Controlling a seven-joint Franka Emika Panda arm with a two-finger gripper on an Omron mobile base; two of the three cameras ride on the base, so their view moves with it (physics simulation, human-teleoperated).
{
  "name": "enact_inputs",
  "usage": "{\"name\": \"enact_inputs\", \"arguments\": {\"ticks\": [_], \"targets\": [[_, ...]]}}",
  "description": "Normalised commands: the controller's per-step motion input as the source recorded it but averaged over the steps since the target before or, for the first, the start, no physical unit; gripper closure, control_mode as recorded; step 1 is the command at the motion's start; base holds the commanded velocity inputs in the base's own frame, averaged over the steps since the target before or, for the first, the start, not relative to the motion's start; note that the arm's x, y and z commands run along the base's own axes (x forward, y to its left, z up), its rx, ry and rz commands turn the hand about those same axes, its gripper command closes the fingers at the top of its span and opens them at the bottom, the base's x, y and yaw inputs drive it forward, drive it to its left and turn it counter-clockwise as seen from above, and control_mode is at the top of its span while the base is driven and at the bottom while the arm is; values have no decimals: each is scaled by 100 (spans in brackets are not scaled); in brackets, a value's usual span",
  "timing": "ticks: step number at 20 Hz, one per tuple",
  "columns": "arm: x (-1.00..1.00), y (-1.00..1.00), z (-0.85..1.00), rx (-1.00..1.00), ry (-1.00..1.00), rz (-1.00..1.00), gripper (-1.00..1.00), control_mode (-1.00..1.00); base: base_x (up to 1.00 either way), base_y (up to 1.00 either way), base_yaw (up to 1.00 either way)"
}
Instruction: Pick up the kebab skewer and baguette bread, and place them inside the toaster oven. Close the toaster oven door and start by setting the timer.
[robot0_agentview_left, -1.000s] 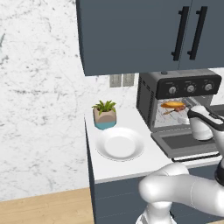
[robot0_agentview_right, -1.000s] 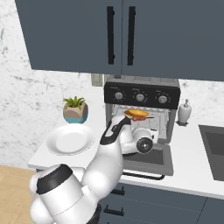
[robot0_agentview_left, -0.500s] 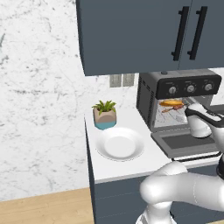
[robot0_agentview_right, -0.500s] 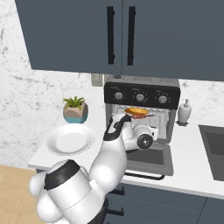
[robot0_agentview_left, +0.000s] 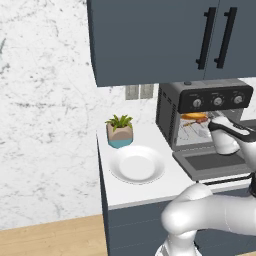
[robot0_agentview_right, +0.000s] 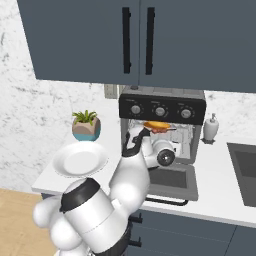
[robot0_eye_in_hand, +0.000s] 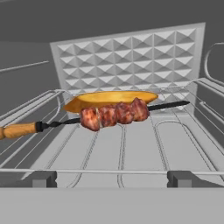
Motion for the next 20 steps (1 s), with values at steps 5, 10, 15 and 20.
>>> {"name": "enact_inputs", "arguments": {"ticks": [5, 10, 15, 20], "targets": [[16, 0, 0, 0, 0, 0, -100, -100, 0, 0, 0], [17, 0, 0, 0, 0, 0, -100, -100, 0, 0, 0], [15, 0, 0, 0, 0, 0, -100, -100, 0, 0, 0], [14, 0, 0, 0, 0, 0, -100, -100, 0, 0, 0]]}}
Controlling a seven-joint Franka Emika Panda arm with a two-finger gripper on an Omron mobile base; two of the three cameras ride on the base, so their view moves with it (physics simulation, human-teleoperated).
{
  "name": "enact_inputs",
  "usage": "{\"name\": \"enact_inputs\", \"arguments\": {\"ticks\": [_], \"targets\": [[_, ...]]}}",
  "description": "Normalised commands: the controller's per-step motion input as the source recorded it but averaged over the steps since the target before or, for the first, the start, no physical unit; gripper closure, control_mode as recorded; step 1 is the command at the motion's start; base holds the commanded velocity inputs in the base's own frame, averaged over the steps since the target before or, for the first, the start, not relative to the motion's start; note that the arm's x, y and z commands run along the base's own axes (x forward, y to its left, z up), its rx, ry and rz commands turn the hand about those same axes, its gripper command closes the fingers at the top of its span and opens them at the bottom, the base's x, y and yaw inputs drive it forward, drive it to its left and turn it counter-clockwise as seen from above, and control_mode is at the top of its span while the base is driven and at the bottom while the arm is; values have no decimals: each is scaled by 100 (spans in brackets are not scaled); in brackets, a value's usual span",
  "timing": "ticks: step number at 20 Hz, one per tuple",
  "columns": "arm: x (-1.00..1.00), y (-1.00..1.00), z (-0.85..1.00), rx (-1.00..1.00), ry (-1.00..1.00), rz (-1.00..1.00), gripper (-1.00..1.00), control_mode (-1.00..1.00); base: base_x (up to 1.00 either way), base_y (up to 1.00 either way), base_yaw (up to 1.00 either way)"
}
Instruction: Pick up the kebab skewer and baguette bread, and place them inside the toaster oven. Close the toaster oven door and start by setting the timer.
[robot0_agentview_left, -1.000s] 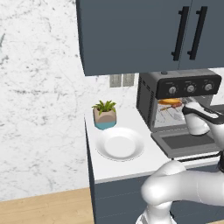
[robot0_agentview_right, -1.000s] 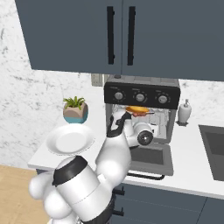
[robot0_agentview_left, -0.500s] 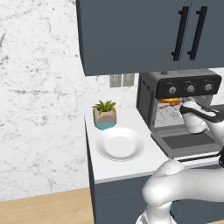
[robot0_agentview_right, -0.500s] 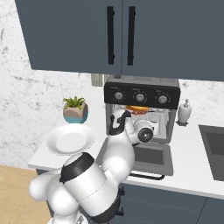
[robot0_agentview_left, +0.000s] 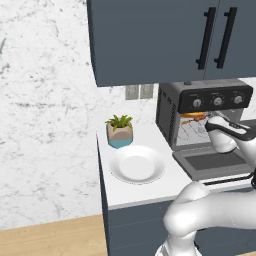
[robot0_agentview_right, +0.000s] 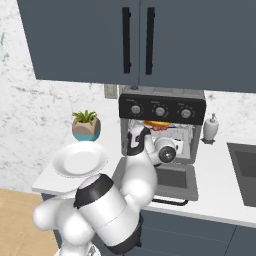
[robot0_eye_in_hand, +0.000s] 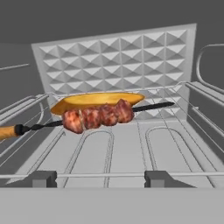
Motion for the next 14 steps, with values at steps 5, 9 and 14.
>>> {"name": "enact_inputs", "arguments": {"ticks": [5, 9, 14], "targets": [[11, 0, 0, 0, 0, 0, -100, -100, 0, 0, 0], [4, 0, 0, 0, 0, 0, -100, -100, 0, 0, 0], [-3, 0, 0, 0, 1, 0, -100, -100, 0, 0, 0]]}}
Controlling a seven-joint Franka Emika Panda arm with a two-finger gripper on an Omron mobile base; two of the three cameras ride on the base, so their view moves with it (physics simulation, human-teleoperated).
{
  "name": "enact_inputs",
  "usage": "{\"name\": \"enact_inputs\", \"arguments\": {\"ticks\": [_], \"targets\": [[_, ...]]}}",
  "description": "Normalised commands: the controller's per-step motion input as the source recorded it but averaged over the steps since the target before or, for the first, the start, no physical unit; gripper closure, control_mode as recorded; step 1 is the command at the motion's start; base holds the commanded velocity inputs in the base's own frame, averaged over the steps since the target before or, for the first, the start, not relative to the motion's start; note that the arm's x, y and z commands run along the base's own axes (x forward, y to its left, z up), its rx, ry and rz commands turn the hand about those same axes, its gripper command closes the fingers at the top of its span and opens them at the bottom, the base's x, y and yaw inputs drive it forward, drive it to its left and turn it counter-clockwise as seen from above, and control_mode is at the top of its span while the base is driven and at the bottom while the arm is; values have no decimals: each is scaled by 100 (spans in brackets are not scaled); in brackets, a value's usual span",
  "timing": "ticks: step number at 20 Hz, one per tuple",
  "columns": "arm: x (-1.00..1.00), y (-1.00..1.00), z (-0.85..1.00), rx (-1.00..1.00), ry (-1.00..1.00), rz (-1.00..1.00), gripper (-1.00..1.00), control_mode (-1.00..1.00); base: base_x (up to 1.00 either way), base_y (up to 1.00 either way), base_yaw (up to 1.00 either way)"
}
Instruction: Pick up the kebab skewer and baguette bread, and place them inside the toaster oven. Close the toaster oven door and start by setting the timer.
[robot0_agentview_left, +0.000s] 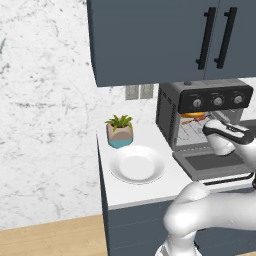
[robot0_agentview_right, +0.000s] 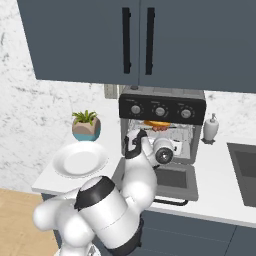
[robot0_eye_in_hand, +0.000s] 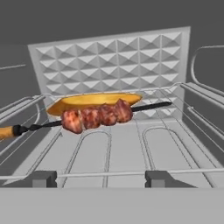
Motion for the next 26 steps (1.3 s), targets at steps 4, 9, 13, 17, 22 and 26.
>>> {"name": "enact_inputs", "arguments": {"ticks": [4, 9, 13, 17, 22, 26], "targets": [[-39, -5, 0, 0, 10, 0, -100, -100, 0, 0, 0], [-81, -17, 0, 0, 1, 0, -100, -100, 0, 0, 0], [-86, -22, 0, 0, 0, 0, -100, -100, 0, 0, 0], [-70, -15, 0, 0, 0, 0, -100, -100, 0, 0, 0], [-46, -10, 0, 0, 5, 2, -100, -100, 0, 0, 0], [-43, -17, 0, 0, 8, 3, -100, -100, 0, 0, 0]]}}
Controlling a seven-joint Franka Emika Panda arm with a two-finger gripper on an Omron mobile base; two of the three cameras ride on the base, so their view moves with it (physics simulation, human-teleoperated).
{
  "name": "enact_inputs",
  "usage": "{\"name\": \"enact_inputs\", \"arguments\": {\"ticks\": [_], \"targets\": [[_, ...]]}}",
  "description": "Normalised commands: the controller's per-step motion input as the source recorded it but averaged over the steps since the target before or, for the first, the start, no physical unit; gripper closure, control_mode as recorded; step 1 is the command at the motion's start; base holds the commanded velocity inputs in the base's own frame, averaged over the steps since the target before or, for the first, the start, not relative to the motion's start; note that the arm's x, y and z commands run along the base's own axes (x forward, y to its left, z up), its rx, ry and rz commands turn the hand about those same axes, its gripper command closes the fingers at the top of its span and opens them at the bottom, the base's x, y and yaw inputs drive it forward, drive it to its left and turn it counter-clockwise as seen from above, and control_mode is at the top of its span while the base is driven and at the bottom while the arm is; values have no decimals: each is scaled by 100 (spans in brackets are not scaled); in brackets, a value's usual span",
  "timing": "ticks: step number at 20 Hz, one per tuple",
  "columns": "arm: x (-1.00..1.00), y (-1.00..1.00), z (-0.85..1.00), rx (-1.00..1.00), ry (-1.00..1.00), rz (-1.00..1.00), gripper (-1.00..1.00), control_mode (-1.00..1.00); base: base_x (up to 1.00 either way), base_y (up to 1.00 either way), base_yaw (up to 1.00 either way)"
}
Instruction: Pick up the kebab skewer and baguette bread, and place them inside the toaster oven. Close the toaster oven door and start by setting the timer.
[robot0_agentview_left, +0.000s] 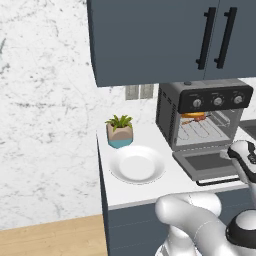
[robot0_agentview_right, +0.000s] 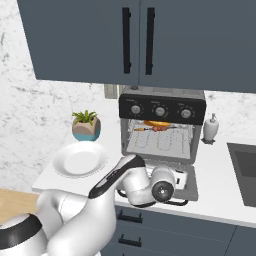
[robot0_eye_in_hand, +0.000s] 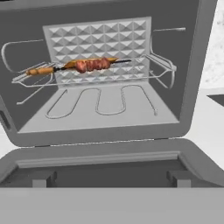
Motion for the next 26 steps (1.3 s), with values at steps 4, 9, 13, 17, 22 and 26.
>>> {"name": "enact_inputs", "arguments": {"ticks": [4, 9, 13, 17, 22, 26], "targets": [[-45, -18, -1, 0, 8, 3, -100, -100, 0, 0, 0], [-45, -8, -17, 0, 5, 1, -100, -100, 0, 0, 0], [-41, -4, -20, 0, 2, 0, -100, -100, 0, 0, 0], [-36, -8, -15, 0, 1, 1, -100, -100, 0, 0, 0], [-24, -15, -10, 0, 0, 2, -100, -100, 0, 0, 0], [-17, -21, -9, 0, 0, 3, -100, -100, 0, 0, 0]]}}
